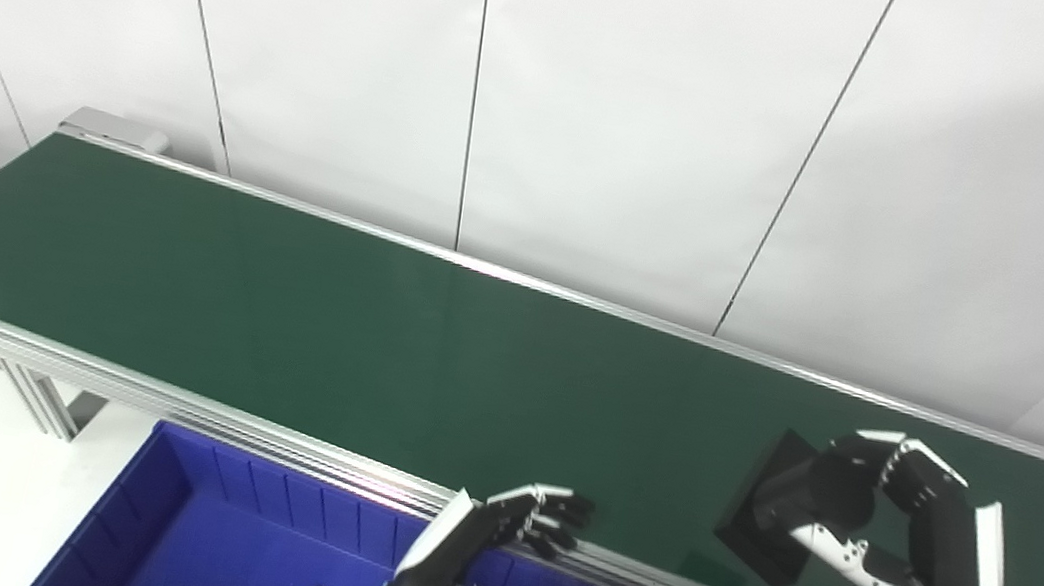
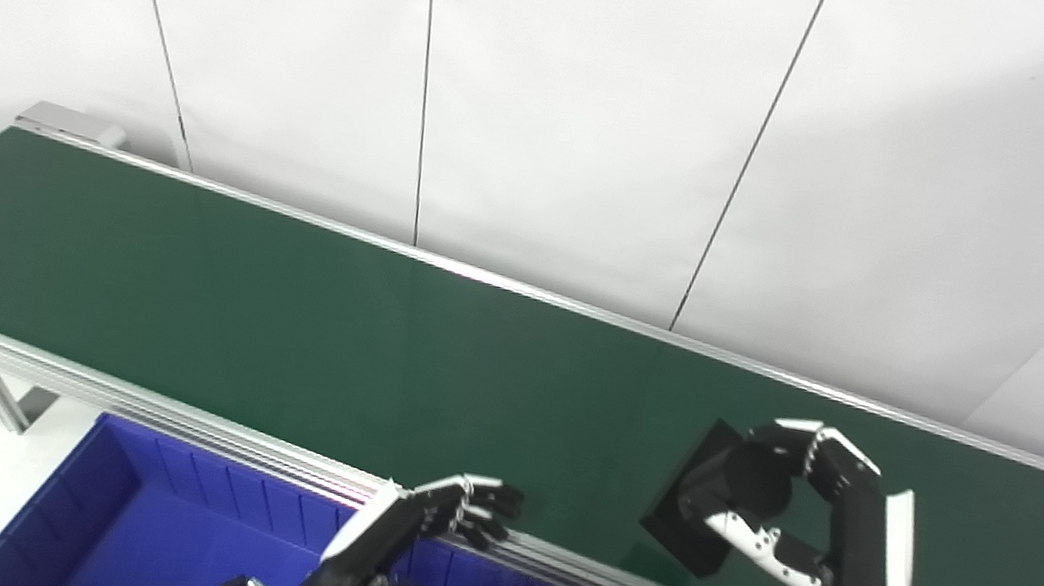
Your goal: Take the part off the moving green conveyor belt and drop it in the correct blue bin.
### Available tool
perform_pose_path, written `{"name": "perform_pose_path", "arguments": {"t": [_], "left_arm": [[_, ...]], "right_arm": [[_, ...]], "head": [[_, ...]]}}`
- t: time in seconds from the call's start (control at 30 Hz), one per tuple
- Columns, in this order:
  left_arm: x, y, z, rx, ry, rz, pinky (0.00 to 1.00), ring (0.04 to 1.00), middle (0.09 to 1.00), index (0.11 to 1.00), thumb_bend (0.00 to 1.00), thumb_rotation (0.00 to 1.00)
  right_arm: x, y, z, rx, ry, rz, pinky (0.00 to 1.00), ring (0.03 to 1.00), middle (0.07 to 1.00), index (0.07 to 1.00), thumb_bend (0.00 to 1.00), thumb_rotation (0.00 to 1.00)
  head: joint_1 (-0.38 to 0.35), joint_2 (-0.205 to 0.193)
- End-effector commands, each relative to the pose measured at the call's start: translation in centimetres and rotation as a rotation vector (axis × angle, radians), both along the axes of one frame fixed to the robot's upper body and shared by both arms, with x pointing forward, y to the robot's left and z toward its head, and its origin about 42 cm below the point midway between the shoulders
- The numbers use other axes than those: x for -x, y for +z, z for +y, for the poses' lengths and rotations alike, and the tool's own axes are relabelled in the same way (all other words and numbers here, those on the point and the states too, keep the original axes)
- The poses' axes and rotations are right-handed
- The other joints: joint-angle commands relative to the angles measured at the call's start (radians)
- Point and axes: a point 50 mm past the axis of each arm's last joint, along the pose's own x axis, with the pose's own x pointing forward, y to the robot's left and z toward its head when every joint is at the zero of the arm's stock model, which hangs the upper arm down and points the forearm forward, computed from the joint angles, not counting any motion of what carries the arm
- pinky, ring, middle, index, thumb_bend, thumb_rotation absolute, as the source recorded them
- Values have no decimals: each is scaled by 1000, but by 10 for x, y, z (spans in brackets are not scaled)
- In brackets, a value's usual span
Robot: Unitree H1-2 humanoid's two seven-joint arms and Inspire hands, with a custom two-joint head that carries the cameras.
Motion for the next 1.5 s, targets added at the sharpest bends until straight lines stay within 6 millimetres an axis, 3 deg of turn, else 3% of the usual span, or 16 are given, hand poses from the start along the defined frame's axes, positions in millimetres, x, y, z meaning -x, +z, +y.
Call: {"name": "perform_pose_path", "arguments": {"t": [0.0, 0.23, 0.33, 0.47, 0.73, 0.87, 0.9, 0.93, 1.07, 1.23, 1.47], "left_arm": [[-2, 18, -5, 48, -19, -76, 624, 667, 739, 758, 806, 0], [-8, 34, -6, 76, -17, -99, 611, 671, 753, 762, 818, 0], [-8, 39, -8, 88, -11, -92, 604, 670, 748, 761, 824, 0], [-9, 44, -7, 97, -13, -88, 608, 665, 746, 759, 824, 0], [-9, 56, 20, 99, -16, -83, 637, 675, 755, 770, 799, 0], [-13, 60, 38, 125, -16, -93, 633, 670, 753, 767, 804, 0], [-14, 61, 41, 131, -19, -95, 635, 671, 755, 770, 801, 0], [-15, 61, 47, 128, -20, -101, 635, 671, 756, 772, 799, 0], [-19, 62, 63, 120, -16, -110, 624, 673, 758, 772, 795, 0], [-23, 59, 76, 129, -10, -112, 613, 659, 746, 769, 796, 0], [-23, 58, 79, 124, -8, -104, 606, 647, 738, 773, 803, 0]], "right_arm": [[3, 17, -8, 23, -7, -41, 401, 445, 488, 491, 521, 0], [23, 12, -23, 47, -51, 22, 379, 437, 486, 496, 521, 0], [32, 9, -30, 28, -79, 55, 368, 433, 486, 498, 521, 0], [45, 6, -37, 54, -107, 90, 367, 425, 490, 499, 521, 0], [66, 3, -29, 67, -136, 139, 345, 418, 489, 505, 520, 0], [74, 4, -18, 93, -157, 165, 366, 437, 485, 493, 521, 0], [75, 4, -16, 94, -163, 170, 367, 438, 483, 494, 521, 0], [77, 4, -12, 94, -168, 177, 367, 438, 482, 494, 522, 0], [80, 2, -3, 74, -181, 203, 330, 417, 483, 506, 520, 0], [93, -6, -5, 69, -214, 237, 319, 415, 482, 507, 520, 0], [104, -12, -15, 69, -265, 270, 326, 416, 483, 508, 520, 0]], "head": [[7, 41], [-13, 121], [-6, 134], [-54, 151], [-272, 175], [-404, 173], [-404, 173], [-456, 173], [-543, 164], [-558, 163], [-554, 166]]}}
